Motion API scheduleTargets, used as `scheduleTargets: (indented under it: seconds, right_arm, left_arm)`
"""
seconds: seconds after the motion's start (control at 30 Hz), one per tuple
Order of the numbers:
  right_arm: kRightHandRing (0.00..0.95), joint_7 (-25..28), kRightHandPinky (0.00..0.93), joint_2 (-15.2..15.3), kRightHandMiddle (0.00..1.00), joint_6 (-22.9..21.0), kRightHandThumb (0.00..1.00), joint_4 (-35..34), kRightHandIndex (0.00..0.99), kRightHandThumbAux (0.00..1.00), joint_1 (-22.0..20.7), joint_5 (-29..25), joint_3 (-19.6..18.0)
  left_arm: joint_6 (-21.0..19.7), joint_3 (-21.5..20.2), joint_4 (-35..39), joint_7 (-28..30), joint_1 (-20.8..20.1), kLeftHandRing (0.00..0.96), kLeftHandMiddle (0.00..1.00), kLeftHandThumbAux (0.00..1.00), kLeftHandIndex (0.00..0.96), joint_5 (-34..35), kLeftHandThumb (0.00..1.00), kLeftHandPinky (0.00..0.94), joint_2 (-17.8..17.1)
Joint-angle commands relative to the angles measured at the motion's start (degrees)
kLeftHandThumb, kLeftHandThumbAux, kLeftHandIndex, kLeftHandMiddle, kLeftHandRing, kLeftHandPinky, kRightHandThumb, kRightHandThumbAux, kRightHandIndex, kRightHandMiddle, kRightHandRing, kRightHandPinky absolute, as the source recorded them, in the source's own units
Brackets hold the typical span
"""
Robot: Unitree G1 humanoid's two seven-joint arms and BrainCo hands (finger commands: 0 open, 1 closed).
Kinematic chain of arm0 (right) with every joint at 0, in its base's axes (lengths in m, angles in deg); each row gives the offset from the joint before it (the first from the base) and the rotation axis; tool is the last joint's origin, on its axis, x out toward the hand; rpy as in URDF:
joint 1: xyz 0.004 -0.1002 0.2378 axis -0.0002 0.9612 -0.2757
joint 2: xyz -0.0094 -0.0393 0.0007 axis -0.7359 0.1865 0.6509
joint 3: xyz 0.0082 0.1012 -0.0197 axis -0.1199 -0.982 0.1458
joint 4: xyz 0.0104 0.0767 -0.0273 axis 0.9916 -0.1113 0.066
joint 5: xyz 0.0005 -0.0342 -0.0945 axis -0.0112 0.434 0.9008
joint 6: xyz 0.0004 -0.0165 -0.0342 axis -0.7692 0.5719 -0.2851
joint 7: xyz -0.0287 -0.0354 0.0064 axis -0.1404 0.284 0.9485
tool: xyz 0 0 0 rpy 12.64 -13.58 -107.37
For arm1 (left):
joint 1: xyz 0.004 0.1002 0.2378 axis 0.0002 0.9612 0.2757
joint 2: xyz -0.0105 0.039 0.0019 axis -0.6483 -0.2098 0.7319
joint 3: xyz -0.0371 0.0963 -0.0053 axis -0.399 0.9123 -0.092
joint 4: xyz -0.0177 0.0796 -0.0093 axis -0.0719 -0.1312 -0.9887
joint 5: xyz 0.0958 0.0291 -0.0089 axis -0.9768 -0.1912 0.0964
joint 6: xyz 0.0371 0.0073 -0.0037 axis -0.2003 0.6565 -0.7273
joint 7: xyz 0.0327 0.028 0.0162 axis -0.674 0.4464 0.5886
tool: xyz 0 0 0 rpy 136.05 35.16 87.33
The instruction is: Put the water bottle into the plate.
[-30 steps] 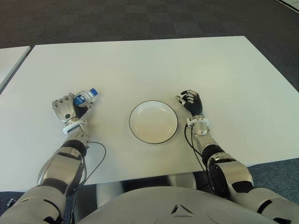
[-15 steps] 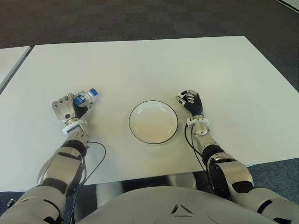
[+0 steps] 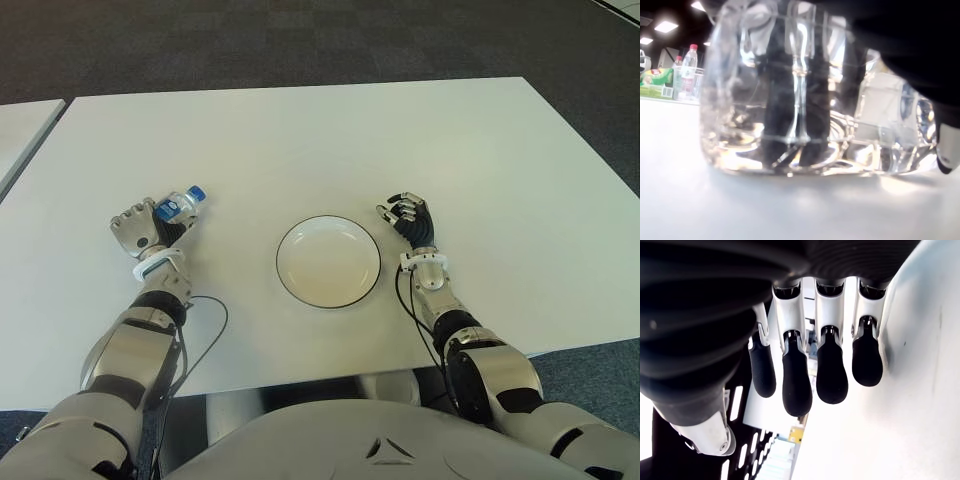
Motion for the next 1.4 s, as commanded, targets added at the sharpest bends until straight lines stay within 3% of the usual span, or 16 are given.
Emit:
scheduleTargets:
  seconds: [0.03, 0.73, 1.1, 1.4]
  right_arm:
    - [0.685, 0.3, 0.676, -0.3, 0.67, -0.9, 0.709, 1.1, 0.432, 0.727, 1.5, 0.0, -0.1]
    - [0.688, -0.5, 0.664, -0.2, 0.678, -0.2, 0.708, 1.1, 0.433, 0.728, 1.3, 0.7, 0.2]
    - [0.685, -0.2, 0.67, -0.2, 0.673, -1.0, 0.708, 1.4, 0.432, 0.728, 1.1, 0.5, 0.2]
    - [0.688, 0.1, 0.674, -0.1, 0.675, -1.1, 0.708, 1.4, 0.432, 0.728, 1.0, 0.4, 0.2]
  left_arm:
    - [-1.0, -0.6, -2.3, 6.9, 4.6, 0.873, 0.874, 0.694, 0.444, 3.4, 0.747, 0.886, 4.2]
    - [2.5, -2.6, 0.6, 6.2, 5.4, 0.875, 0.884, 0.696, 0.444, 4.7, 0.747, 0.865, 4.0]
    - [14.7, -4.2, 4.2, -0.5, 8.6, 0.878, 0.888, 0.697, 0.443, 5.4, 0.748, 0.849, 2.8]
    - [24.3, -5.6, 7.4, -2.2, 10.2, 0.883, 0.895, 0.697, 0.443, 6.8, 0.752, 0.832, 2.0]
